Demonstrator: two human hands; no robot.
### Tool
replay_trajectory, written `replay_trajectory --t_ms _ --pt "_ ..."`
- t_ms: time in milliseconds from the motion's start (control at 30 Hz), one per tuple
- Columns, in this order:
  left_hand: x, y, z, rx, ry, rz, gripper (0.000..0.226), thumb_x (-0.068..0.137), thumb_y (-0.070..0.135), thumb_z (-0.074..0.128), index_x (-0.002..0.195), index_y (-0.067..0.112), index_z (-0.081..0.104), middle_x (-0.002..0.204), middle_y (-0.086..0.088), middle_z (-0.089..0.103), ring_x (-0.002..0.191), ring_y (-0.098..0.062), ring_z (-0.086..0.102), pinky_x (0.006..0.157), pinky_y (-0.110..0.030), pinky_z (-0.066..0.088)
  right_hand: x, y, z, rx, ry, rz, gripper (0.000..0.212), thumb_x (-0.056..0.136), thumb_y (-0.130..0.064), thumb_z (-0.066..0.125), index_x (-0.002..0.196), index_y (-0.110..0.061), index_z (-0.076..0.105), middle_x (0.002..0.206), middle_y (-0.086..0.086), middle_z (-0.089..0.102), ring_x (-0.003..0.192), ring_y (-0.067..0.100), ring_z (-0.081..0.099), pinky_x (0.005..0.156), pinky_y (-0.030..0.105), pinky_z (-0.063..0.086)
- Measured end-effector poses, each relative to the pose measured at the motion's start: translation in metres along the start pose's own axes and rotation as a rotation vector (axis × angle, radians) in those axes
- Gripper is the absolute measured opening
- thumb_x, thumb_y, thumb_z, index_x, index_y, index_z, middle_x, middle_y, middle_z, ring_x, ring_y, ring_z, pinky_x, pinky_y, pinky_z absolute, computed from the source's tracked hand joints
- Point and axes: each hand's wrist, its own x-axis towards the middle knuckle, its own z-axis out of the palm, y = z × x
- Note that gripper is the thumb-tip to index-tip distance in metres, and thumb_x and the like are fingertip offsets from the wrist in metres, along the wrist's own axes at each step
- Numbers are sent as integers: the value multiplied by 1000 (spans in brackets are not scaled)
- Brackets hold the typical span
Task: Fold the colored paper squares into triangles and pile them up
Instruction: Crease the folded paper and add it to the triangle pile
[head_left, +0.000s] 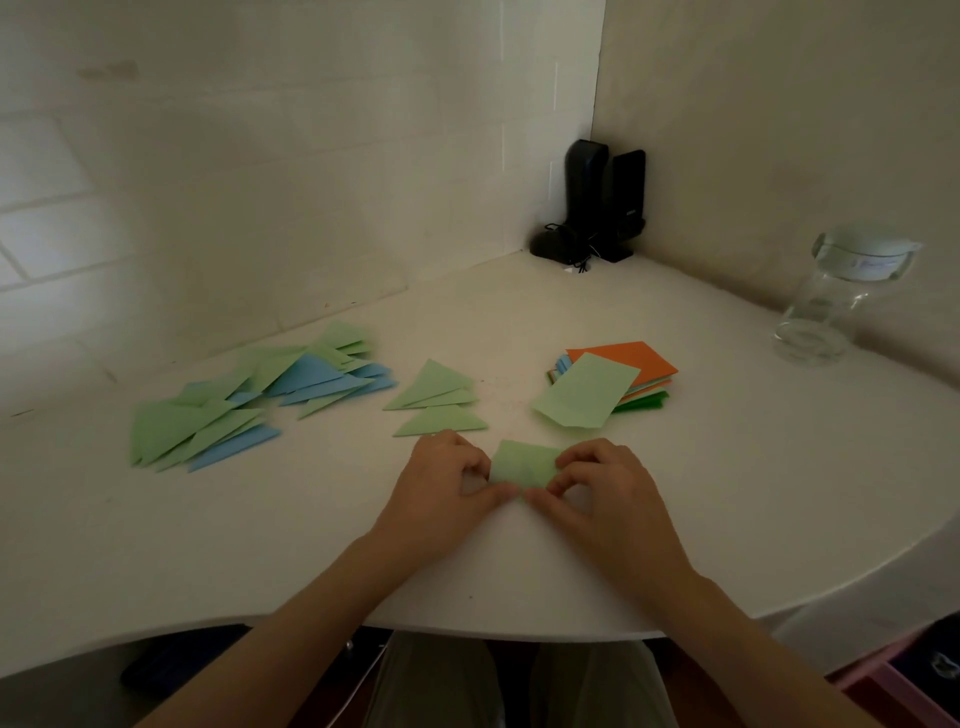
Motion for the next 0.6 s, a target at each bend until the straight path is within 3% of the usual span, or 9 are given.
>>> replay_trajectory --t_ms 200,333,500,600 --pt "0 4 4 72 16 -87 28 71 51 74 70 28 58 90 5 49 96 -11 41 71 -16 27 0 -2 3 -66 49 33 31 70 -55 67 62 -27 57 89 -8 51 86 10 46 75 26 42" --pt "1 -1 1 25 12 -90 29 69 44 78 73 29 53 85 8 50 85 -9 45 66 -11 31 4 2 1 21 -38 60 28 71 -45 74 81 -29 53 98 -7 47 91 11 45 81 27 41" --pt "-1 -1 -7 -55 -13 -68 22 73 26 78 84 27 59 85 7 54 73 -1 46 63 -8 35 8 10 -14 174 -205 100 32 75 -26 76 101 -29 57 111 -5 43 95 7 48 76 1 34" --pt "-7 6 -1 -34 -15 59 20 82 10 67 93 27 66 87 7 52 79 -2 47 69 -10 34 8 10 -15 145 -225 73 34 77 -27 73 105 -34 56 109 -10 44 94 6 47 75 1 33"
